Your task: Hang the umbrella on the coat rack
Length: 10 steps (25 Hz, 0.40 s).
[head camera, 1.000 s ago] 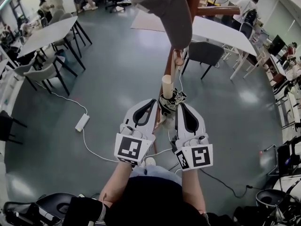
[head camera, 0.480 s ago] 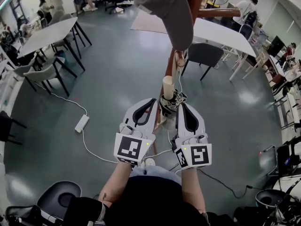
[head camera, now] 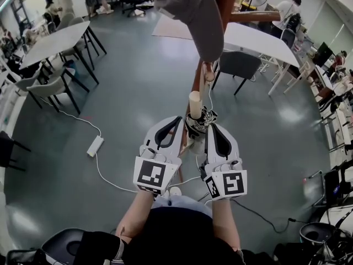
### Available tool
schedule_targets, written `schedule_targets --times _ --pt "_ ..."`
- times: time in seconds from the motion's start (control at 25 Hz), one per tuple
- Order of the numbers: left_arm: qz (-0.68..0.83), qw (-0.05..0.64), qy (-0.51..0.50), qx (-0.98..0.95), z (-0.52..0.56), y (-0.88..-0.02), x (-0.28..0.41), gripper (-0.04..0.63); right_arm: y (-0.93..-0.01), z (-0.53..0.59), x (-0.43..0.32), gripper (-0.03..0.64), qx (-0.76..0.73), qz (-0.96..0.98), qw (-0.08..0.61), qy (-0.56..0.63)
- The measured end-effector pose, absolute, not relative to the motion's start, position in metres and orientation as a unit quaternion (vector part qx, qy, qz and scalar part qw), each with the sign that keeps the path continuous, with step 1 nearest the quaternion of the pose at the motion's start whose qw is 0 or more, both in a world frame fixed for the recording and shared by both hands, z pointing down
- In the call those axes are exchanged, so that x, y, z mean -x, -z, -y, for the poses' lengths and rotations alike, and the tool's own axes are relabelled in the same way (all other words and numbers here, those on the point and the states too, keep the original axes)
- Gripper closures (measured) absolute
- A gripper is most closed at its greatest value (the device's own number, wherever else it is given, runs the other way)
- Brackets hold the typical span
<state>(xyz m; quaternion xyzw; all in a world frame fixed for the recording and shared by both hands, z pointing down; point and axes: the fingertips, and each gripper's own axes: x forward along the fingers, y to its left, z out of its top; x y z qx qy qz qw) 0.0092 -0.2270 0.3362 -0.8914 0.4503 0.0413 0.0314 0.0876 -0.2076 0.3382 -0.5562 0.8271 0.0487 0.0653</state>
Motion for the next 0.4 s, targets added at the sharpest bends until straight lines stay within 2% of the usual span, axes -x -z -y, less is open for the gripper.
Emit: schedule_targets --times 0.4 --pt "-0.452 0.034 -0.039 0.890 0.2264 -0.3355 -0.0105 0.591 -0.3409 0.2065 -0.0854 0.609 0.547 -0.833 0.067 -0.046"
